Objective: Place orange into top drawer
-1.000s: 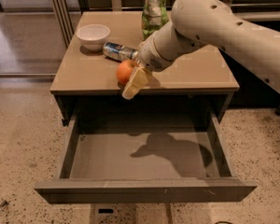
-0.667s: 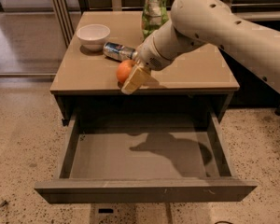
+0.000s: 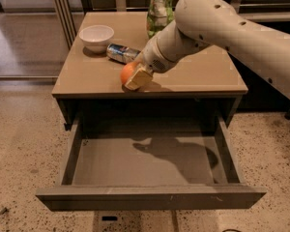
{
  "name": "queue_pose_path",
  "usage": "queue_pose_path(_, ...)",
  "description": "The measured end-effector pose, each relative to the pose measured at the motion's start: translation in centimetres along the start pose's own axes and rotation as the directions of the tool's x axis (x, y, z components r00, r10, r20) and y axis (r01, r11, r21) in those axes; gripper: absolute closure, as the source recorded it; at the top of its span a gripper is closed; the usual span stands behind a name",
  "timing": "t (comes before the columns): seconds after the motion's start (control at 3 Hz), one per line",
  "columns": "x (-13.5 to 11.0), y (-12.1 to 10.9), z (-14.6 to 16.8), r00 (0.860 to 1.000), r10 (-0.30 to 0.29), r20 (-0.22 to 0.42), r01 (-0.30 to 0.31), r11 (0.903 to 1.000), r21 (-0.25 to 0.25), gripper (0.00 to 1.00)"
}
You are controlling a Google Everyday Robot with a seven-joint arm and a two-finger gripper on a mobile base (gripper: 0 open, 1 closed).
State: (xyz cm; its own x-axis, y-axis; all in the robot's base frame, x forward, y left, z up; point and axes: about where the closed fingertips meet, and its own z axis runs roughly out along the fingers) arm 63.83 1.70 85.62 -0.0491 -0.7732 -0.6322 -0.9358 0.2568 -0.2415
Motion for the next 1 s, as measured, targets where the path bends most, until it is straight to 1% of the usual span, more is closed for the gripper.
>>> queue_pose_path(0.33, 0.2, 0.1, 0.18, 1.0, 0.006, 0.003, -0.006, 1.0, -0.002, 0.55)
queue_pose_path(1.0, 0.2, 0.11, 0.18, 1.0, 0.006, 0.003, -0.006, 1.0, -0.002, 0.99)
